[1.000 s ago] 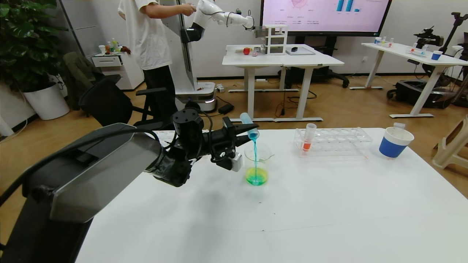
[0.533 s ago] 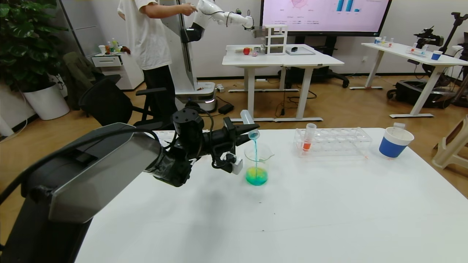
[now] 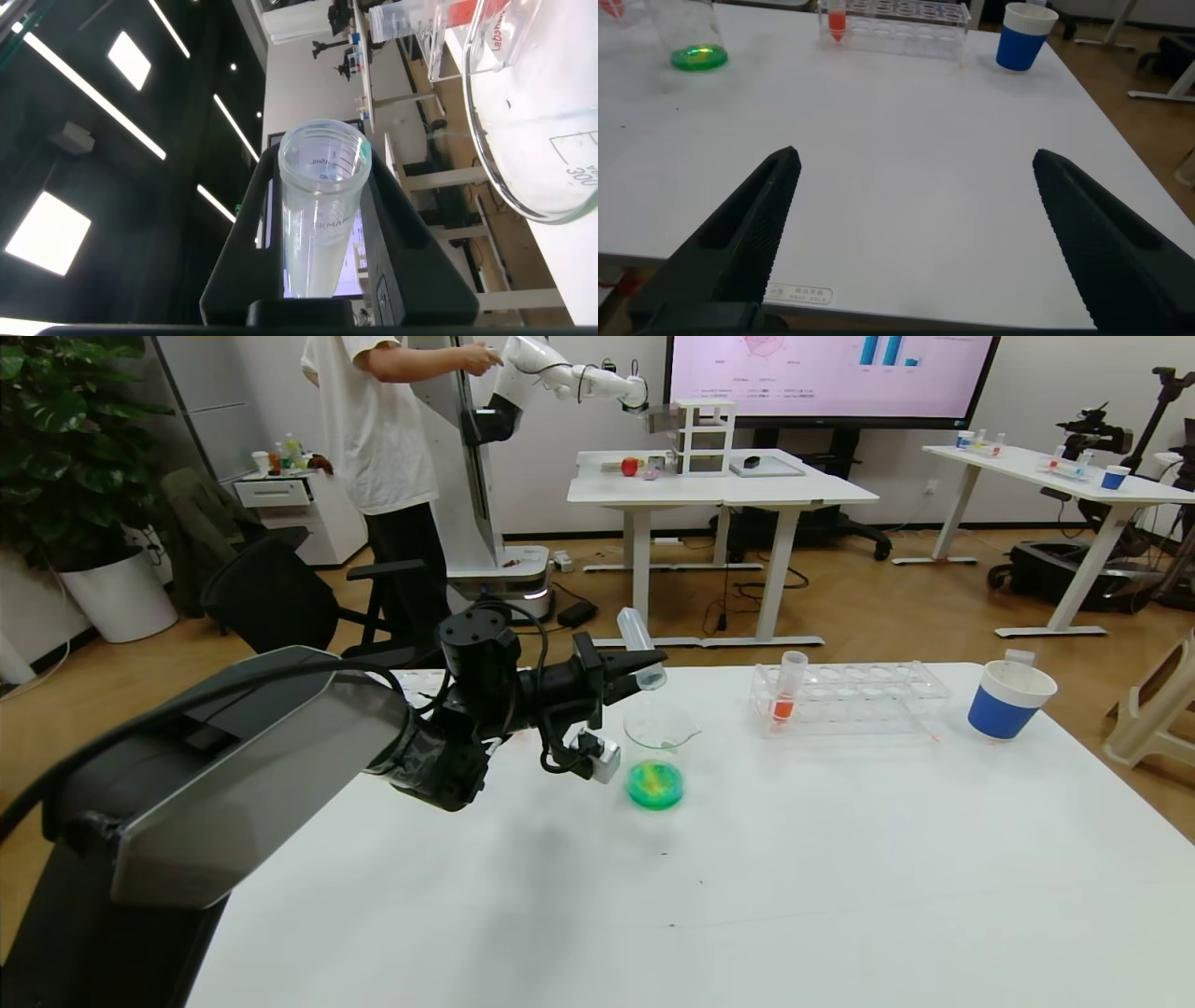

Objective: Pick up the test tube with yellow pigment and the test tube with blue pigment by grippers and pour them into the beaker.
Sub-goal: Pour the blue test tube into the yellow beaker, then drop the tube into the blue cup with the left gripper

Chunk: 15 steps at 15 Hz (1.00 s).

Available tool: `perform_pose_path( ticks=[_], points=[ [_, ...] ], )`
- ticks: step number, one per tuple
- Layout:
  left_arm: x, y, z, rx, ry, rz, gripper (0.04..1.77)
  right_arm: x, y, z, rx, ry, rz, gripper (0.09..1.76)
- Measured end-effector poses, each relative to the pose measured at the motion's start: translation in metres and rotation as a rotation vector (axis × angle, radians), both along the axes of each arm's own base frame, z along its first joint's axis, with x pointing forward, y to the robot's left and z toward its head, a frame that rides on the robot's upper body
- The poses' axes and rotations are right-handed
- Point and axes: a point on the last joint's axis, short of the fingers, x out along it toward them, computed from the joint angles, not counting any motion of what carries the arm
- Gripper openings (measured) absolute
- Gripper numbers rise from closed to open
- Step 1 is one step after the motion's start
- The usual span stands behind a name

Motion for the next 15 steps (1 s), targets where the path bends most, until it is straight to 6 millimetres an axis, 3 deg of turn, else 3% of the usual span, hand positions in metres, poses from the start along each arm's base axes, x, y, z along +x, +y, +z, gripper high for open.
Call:
perform_pose_path(
  ticks=[4, 8, 11, 15],
  points=[
    [-0.007, -0.001, 0.008, -0.050, 0.139, -0.012, 0.50, 0.000, 0.000, 0.000, 0.000, 0.000, 0.000, 1.74],
    [-0.016, 0.007, 0.034, -0.230, 0.379, 0.066, 0.50, 0.000, 0.000, 0.000, 0.000, 0.000, 0.000, 1.74],
    [-0.025, 0.014, 0.061, -0.628, 0.521, 0.225, 0.50, 0.000, 0.000, 0.000, 0.000, 0.000, 0.000, 1.74],
    [-0.031, 0.017, 0.077, -1.127, 0.751, 0.377, 0.50, 0.000, 0.000, 0.000, 0.000, 0.000, 0.000, 1.74]
  ],
)
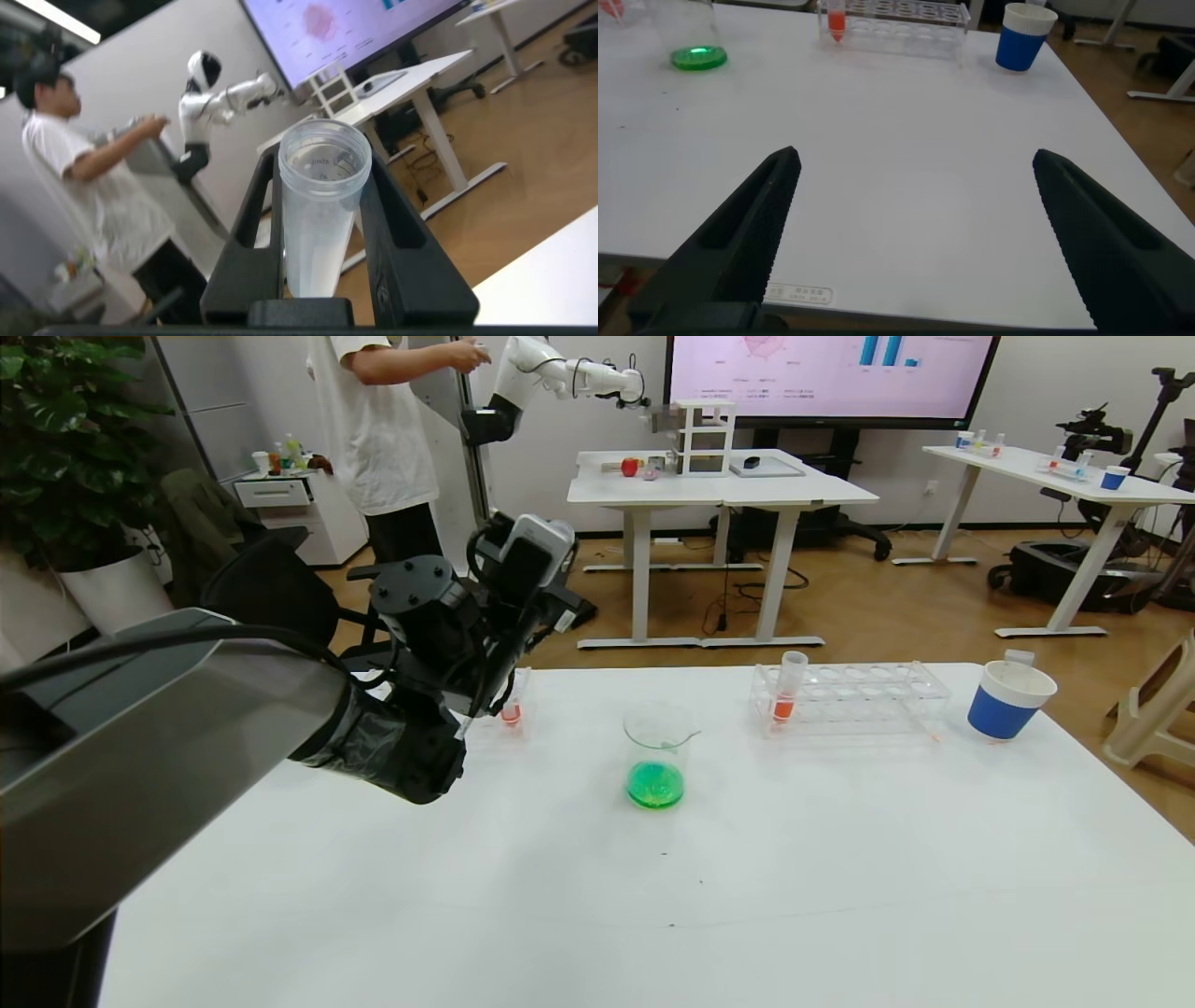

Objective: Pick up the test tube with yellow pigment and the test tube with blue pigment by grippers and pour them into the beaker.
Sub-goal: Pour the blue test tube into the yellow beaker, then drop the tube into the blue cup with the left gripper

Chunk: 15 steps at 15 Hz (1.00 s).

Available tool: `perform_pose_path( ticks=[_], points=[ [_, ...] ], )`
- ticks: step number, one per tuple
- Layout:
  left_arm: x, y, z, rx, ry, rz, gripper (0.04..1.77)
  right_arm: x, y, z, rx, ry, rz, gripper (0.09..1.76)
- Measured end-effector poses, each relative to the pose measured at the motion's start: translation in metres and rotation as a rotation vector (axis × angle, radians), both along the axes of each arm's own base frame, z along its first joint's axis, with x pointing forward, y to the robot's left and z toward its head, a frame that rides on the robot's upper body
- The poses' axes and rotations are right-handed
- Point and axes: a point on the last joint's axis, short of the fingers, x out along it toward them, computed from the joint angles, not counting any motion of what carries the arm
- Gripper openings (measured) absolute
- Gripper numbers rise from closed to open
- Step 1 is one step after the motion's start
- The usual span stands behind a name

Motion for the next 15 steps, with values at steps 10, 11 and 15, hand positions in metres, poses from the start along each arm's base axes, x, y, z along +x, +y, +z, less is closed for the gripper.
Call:
perform_pose_path(
  ticks=[10, 11, 15],
  points=[
    [0.003, 0.007, 0.006, -0.453, 0.537, 0.267, 0.50, 0.000, 0.000, 0.000, 0.000, 0.000, 0.000, 1.74],
    [0.001, 0.015, 0.013, -0.466, 0.556, 0.286, 0.50, 0.000, 0.000, 0.000, 0.000, 0.000, 0.000, 1.74],
    [0.006, 0.069, 0.040, -0.518, 0.496, 0.354, 0.50, 0.000, 0.000, 0.000, 0.000, 0.000, 0.000, 1.74]
  ],
)
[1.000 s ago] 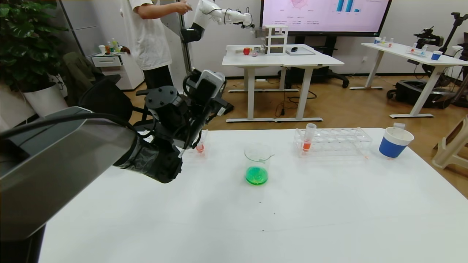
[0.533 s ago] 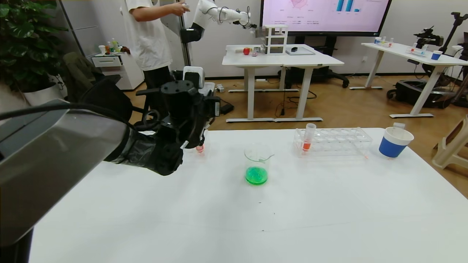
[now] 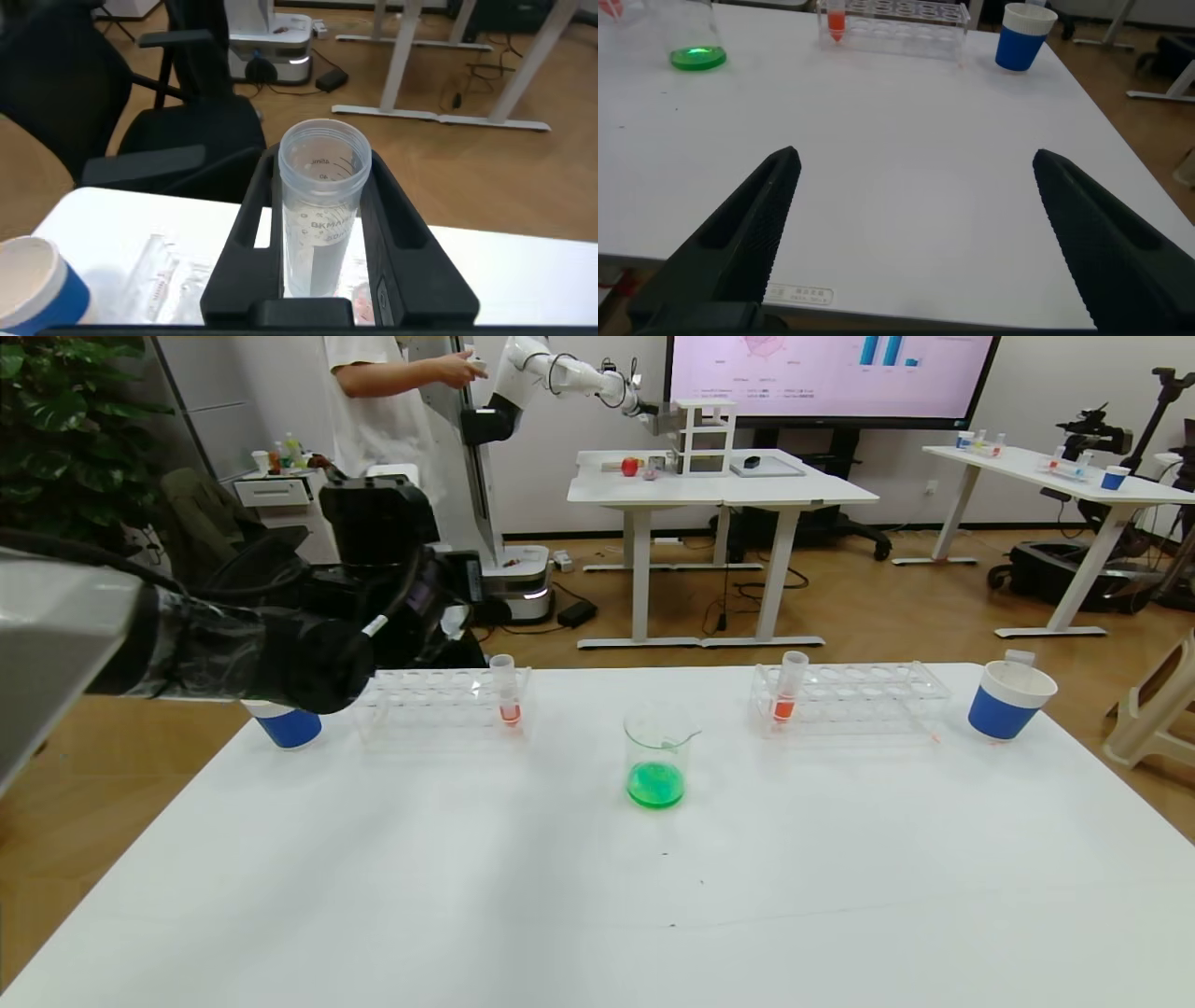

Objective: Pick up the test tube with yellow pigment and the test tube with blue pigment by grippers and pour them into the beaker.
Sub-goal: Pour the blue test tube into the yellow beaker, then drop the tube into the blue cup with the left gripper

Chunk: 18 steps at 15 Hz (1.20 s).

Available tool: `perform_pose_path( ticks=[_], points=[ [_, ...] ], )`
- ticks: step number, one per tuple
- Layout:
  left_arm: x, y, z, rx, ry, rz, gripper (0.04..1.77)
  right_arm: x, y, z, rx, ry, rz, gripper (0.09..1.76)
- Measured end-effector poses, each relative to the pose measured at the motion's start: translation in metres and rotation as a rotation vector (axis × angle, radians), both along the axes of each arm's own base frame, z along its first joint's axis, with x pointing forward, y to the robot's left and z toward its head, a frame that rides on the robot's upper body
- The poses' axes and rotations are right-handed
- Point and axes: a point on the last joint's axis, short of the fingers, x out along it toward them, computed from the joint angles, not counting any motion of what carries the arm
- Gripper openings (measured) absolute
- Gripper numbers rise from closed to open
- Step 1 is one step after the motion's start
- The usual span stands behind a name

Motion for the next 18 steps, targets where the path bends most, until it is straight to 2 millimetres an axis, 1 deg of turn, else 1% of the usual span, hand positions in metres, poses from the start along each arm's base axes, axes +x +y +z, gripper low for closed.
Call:
perform_pose_path(
  ticks=[3, 4, 7, 8, 10, 14, 18],
  points=[
    [0.004, 0.058, 0.012, 0.002, -0.021, 0.067, 0.50, 0.000, 0.000, 0.000, 0.000, 0.000, 0.000, 1.74],
    [0.004, 0.078, 0.013, 0.009, -0.019, 0.089, 0.50, 0.000, 0.000, 0.000, 0.000, 0.000, 0.000, 1.74],
    [0.001, 0.123, 0.012, 0.022, -0.007, 0.140, 0.50, 0.000, 0.000, 0.000, 0.000, 0.000, 0.000, 1.74],
    [0.000, 0.134, 0.011, 0.023, -0.004, 0.149, 0.50, 0.000, 0.000, 0.000, 0.000, 0.000, 0.000, 1.74],
    [-0.001, 0.149, 0.009, 0.024, 0.003, 0.174, 0.50, 0.000, 0.000, 0.000, 0.000, 0.000, 0.000, 1.74],
    [0.002, 0.154, 0.006, 0.025, 0.006, 0.175, 0.50, 0.000, 0.000, 0.000, 0.000, 0.000, 0.000, 1.74],
    [0.010, 0.165, -0.002, 0.051, 0.005, 0.185, 0.50, 0.000, 0.000, 0.000, 0.000, 0.000, 0.000, 1.74]
  ],
)
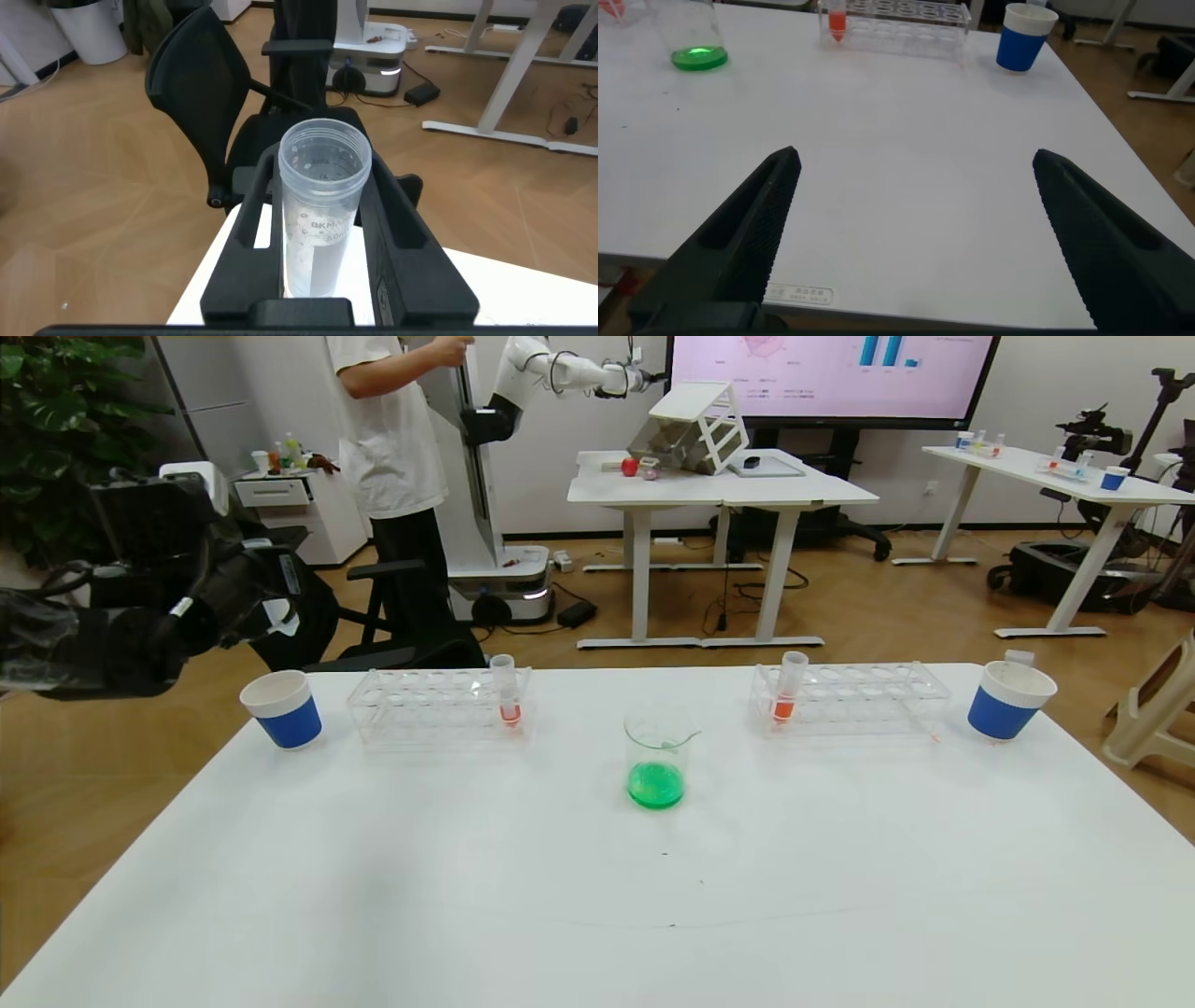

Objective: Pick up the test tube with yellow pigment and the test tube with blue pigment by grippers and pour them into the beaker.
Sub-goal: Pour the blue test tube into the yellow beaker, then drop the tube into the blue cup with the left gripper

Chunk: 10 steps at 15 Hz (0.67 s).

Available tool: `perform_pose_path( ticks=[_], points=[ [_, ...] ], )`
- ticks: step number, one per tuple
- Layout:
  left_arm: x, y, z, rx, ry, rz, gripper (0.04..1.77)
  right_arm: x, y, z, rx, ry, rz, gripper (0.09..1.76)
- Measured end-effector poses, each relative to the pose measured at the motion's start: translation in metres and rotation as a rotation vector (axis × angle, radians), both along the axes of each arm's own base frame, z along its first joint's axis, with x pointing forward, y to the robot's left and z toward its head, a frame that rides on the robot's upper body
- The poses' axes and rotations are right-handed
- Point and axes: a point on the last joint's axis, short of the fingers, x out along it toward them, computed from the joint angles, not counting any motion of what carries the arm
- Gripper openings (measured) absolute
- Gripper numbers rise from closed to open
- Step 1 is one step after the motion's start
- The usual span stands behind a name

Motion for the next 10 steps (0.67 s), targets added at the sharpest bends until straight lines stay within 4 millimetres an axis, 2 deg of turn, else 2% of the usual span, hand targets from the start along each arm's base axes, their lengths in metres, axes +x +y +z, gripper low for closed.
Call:
perform_pose_path(
  ticks=[10],
  points=[
    [0.020, 0.033, -0.048, -0.010, 0.025, 0.070, 0.50, 0.000, 0.000, 0.000, 0.000, 0.000, 0.000, 1.74]
  ],
)
